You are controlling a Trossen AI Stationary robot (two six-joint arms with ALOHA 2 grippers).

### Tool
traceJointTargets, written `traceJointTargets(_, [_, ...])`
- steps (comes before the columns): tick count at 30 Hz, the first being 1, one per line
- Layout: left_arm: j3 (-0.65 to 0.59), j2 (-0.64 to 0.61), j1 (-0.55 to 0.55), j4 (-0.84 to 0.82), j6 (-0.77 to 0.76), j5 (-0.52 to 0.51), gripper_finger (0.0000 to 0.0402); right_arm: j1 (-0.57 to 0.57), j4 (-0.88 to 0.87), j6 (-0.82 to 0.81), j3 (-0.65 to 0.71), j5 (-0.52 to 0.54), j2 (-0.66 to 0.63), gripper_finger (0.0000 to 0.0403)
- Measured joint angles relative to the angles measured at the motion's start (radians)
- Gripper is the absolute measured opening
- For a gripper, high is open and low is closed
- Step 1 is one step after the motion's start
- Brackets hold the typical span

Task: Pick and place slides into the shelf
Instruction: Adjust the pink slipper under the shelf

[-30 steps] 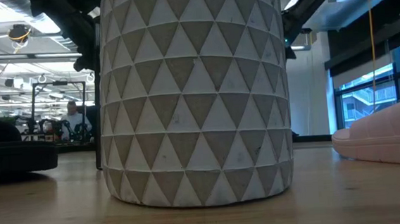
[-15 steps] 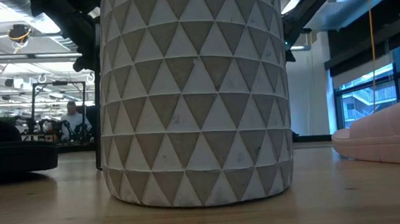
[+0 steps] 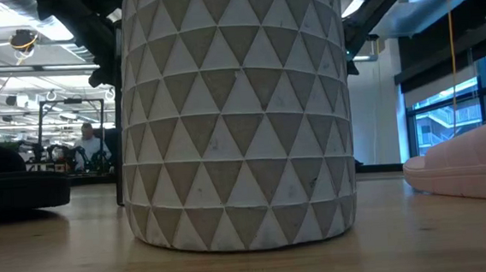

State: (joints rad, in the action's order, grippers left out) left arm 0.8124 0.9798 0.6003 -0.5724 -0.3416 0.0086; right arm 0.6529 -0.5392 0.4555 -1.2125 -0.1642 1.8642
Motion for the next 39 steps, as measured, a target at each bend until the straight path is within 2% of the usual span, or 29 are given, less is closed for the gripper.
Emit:
traceJointTargets(27, [0.000,0.000,0.000,0.000,0.000,0.000,0.0187,0.004,0.041,-0.005,0.001,-0.004,0.042,0.0150])
traceJointTargets(33, [0.000,0.000,0.000,0.000,0.000,-0.001,0.0187,0.004,0.058,-0.008,0.001,-0.047,0.042,0.0150])
traceJointTargets(39, [0.000,0.000,0.000,0.000,0.000,-0.001,0.0187,-0.011,0.078,-0.009,0.001,-0.048,0.042,0.0150])
